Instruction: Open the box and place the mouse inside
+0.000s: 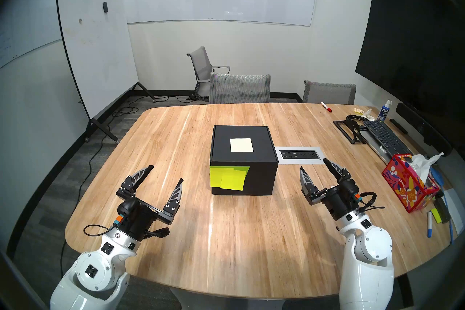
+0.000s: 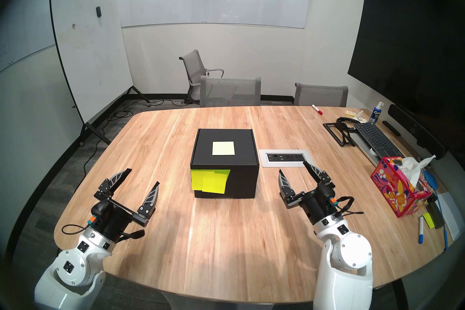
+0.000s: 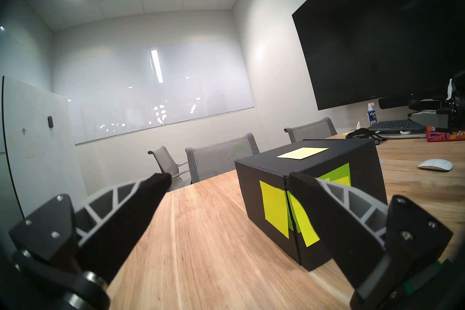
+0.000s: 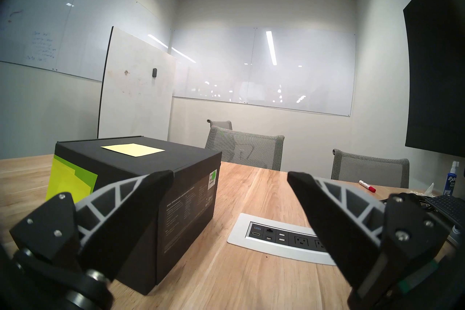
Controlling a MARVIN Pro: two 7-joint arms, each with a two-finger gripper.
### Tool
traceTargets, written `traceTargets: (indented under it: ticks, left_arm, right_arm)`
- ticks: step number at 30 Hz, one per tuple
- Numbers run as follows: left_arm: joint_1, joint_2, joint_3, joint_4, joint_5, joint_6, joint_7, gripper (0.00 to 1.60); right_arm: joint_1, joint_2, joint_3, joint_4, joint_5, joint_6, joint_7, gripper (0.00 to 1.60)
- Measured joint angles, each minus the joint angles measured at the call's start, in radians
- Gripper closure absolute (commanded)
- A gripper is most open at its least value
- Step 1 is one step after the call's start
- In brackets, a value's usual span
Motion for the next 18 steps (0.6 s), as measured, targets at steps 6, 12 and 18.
traceTargets:
  ticks: [6,12,18]
  left_arm:
    - [0.0,0.0,0.0,0.002,0.0,0.0,0.0,0.0]
    - [0.0,0.0,0.0,0.002,0.0,0.0,0.0,0.0]
    - [0.0,0.0,0.0,0.003,0.0,0.0,0.0,0.0]
  right_arm:
    - [0.0,0.0,0.0,0.002,0.0,0.0,0.0,0.0]
    - [0.0,0.0,0.0,0.003,-0.001,0.0,0.0,0.0]
    - [-0.001,0.0,0.0,0.003,-0.001,0.0,0.0,0.0]
